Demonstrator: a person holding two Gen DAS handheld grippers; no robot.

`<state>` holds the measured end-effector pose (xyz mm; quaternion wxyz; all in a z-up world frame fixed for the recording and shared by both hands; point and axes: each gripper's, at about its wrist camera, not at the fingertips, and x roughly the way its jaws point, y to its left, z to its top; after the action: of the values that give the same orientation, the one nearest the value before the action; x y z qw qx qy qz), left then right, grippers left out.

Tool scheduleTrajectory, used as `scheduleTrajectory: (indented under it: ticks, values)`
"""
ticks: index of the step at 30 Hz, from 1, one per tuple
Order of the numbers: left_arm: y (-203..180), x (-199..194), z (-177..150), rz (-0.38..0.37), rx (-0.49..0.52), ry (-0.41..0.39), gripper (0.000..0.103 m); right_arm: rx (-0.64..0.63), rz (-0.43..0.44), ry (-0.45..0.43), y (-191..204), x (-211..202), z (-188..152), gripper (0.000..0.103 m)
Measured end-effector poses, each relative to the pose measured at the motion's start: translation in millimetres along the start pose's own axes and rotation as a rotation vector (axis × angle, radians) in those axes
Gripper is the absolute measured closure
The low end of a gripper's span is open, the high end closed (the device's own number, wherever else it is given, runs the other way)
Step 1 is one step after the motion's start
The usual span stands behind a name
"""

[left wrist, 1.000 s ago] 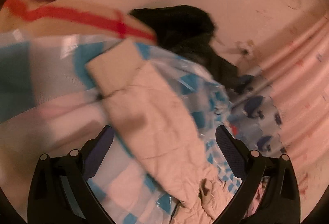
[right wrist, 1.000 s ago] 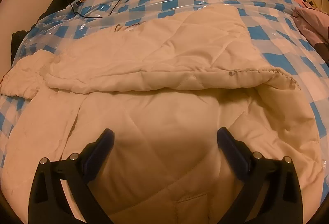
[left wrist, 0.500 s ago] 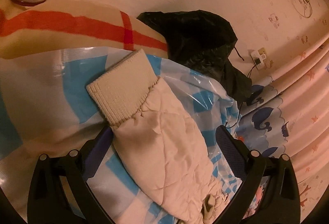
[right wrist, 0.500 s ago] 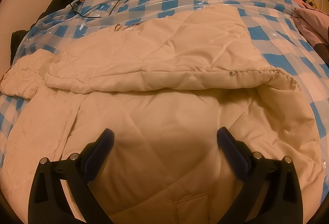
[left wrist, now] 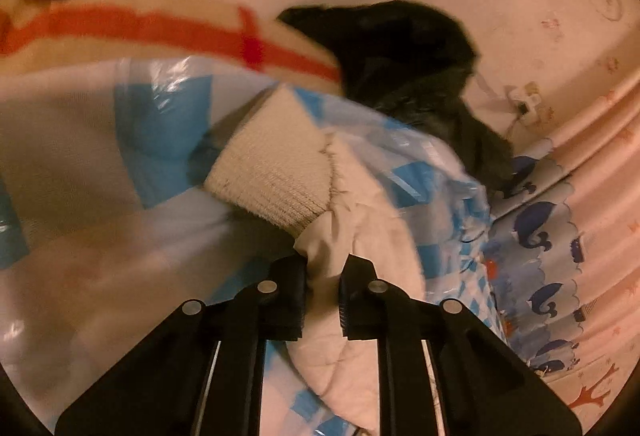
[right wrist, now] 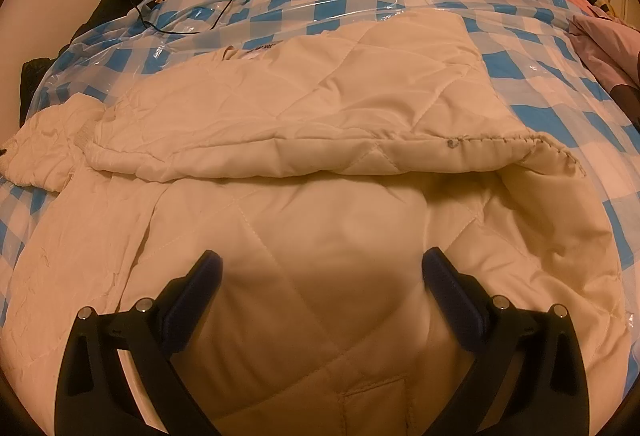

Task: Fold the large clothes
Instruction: 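Grasp the knit sleeve cuff with the left tool and fold it across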

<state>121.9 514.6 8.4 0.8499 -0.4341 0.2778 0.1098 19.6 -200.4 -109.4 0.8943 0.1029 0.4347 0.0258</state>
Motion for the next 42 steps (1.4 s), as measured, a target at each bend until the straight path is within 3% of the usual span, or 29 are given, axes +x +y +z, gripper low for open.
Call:
scheduleTrajectory:
  ticks: [4,6,9,11,14,16,17,24,30,34,38,42]
  values:
    - [-38,-27,-4,-0.065,0.076,-0.045,0.093,-0.013,0.016,-0.018,3,-6,3,0.006]
    - [-58,-39,-7,-0.106,0.106,-0.054,0.093,-0.044,0.019,-0.084,9,-20,15,0.006]
    - [-91,-56,-14,-0.170,0.153,-0.064,0.093,-0.105,-0.042,-0.175,17,-35,41,0.006]
    - [-117,-67,-22,-0.214,0.191,-0.065,0.093,-0.095,-0.085,-0.181,10,-32,56,0.006]
    - [-162,-76,-41,-0.270,0.262,-0.054,0.093,-0.059,-0.148,-0.056,-10,2,71,0.006]
    - [-192,-80,-59,-0.309,0.302,-0.039,0.093,-0.055,-0.149,0.076,-20,35,67,0.006]
    - [-202,-83,-67,-0.322,0.316,-0.034,0.093,-0.059,-0.149,0.099,-21,43,64,0.006]
    - [-290,-83,-149,-0.474,0.391,0.047,0.093,-0.027,-0.110,0.102,-30,37,66,0.006]
    - [-354,-56,-240,-0.595,0.433,0.181,0.093,0.070,0.045,0.086,-34,15,77,0.006]
    - [-384,-26,-326,-0.652,0.498,0.308,0.094,0.225,0.286,0.021,-62,-7,87,0.006]
    - [-389,20,-402,-0.624,0.583,0.438,0.094,0.434,0.478,0.013,-104,-6,86,0.006]
    - [-369,71,-474,-0.513,0.672,0.570,0.093,0.578,0.631,0.013,-132,1,78,0.006]
